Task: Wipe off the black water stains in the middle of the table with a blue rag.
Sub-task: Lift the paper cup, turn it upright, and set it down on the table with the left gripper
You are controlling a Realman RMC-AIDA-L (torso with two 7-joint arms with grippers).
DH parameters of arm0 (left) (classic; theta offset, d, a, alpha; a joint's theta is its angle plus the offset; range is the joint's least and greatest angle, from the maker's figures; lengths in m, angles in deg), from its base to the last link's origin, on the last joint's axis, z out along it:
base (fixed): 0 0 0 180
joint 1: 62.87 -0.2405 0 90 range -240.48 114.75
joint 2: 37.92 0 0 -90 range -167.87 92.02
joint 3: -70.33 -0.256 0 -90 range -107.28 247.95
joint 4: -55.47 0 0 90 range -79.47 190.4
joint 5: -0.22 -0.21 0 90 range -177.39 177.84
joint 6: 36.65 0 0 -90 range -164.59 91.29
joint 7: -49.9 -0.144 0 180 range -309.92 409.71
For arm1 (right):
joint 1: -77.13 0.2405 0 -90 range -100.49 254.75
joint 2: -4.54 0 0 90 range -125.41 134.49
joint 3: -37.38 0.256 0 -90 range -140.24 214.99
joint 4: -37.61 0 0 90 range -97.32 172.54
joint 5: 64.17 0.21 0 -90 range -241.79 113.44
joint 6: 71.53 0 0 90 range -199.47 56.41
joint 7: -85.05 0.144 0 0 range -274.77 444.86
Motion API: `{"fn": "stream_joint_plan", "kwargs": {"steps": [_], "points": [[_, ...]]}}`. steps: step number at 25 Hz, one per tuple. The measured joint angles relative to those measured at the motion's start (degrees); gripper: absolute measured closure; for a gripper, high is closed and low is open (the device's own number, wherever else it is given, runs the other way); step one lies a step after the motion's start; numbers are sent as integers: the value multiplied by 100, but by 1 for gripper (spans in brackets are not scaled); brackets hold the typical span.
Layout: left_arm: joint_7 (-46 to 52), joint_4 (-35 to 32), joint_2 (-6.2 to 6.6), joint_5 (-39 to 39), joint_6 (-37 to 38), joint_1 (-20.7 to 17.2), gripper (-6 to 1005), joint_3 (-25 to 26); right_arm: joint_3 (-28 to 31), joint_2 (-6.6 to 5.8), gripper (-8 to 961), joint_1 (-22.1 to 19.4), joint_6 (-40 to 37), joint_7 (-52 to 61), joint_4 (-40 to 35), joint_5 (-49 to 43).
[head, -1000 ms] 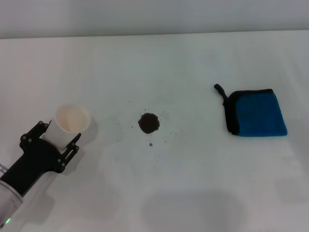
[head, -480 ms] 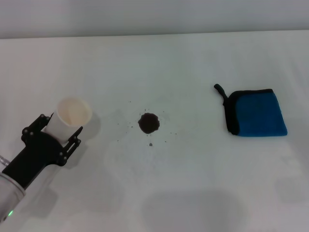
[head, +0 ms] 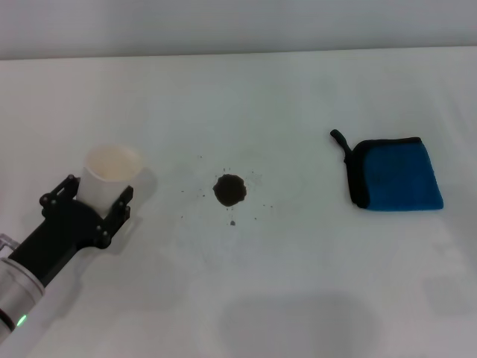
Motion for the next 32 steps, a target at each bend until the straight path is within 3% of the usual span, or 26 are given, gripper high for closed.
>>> {"fn": "stream_joint_plan", "kwargs": {"steps": [13,22,32], "points": [[-413,-120,-20,-11,-543,-114,409,10,-48,0,82,-3,-10,0,44,-3],[-1100,-362,-23,-14,-673,-379,380,10,-48,0,82,8,-64,-19,70,-2],[-1200,-375,-7,59,-564,-529,347,-9,-48,0,82,16,-87,-40,89,-2]]}}
